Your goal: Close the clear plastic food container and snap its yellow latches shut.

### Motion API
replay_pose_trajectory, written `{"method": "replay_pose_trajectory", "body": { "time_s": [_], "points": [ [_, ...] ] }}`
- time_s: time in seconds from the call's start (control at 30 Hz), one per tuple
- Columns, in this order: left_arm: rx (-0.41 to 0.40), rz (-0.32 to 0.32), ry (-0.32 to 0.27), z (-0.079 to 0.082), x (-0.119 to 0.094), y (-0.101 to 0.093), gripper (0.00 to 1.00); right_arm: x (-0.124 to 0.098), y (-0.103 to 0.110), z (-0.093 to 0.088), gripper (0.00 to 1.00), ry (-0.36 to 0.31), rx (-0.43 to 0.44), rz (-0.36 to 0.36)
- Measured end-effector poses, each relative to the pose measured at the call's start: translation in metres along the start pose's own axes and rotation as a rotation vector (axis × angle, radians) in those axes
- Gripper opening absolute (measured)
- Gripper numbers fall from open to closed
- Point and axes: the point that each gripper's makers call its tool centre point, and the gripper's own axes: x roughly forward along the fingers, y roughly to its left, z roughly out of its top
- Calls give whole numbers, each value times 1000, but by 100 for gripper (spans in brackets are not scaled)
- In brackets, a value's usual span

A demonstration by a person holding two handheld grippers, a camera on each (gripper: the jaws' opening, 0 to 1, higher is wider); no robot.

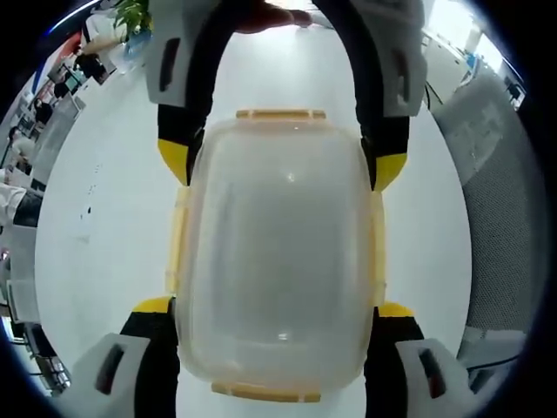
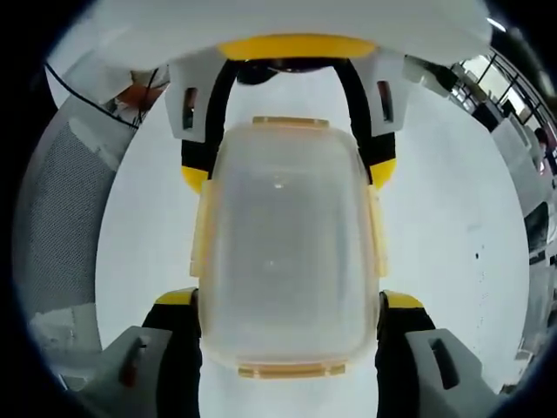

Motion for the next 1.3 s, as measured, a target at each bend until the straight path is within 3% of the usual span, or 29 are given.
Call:
{"method": "replay_pose_trajectory", "body": {
  "time_s": [0.47, 0.77, 0.9, 0.97, 1.3],
  "points": [
    [4, -3, -7, 0, -1, 0, 87, -1, 1, 1, 81, -8, -2, -1],
    [6, -4, 18, -1, -1, 0, 88, -1, 0, 2, 82, -17, -14, -1],
    [-13, -13, 1, 3, -3, -1, 89, 2, 2, -1, 93, -8, -27, -3],
    [-21, -4, -17, 8, -4, 1, 94, 2, -1, 5, 97, -44, -11, -15],
    [8, -24, -12, 8, -3, -9, 99, 1, 2, 8, 100, -77, -7, -13]
  ]
}}
